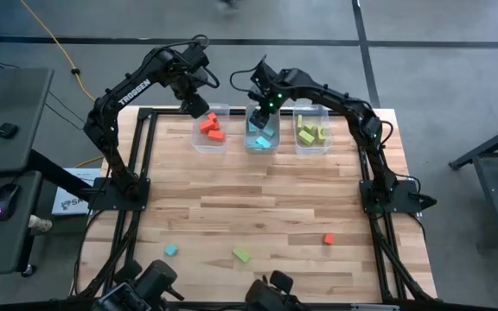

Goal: Sort & place blocks by color
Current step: Put the blue block into the grey bin

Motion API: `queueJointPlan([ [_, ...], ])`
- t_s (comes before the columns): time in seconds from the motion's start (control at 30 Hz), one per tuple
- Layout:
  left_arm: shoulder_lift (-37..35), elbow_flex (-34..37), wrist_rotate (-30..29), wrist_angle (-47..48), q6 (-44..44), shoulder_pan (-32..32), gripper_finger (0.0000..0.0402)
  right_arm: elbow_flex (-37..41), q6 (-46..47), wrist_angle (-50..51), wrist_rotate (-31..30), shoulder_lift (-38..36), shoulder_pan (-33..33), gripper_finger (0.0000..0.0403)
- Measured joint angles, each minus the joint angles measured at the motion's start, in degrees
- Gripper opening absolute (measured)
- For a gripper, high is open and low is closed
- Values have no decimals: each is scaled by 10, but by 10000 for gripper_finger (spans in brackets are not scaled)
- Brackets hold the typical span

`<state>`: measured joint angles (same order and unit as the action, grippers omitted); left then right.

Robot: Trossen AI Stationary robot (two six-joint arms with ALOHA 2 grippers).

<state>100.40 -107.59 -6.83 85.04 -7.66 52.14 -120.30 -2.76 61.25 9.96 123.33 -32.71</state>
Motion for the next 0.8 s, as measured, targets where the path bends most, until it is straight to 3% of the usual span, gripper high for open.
queueJointPlan([
  [0.33,0,0,30,50,83,0,185,-96,-45,103,-62,0,-4,190],
  [0.47,-10,14,101,49,129,-11,185,-122,-52,136,-69,0,-11,190],
  [0.57,-30,46,149,50,133,-29,183,-132,-52,152,-69,0,-19,190],
  [0.8,-86,144,154,50,166,-86,182,-132,-51,174,-70,0,-36,190],
])
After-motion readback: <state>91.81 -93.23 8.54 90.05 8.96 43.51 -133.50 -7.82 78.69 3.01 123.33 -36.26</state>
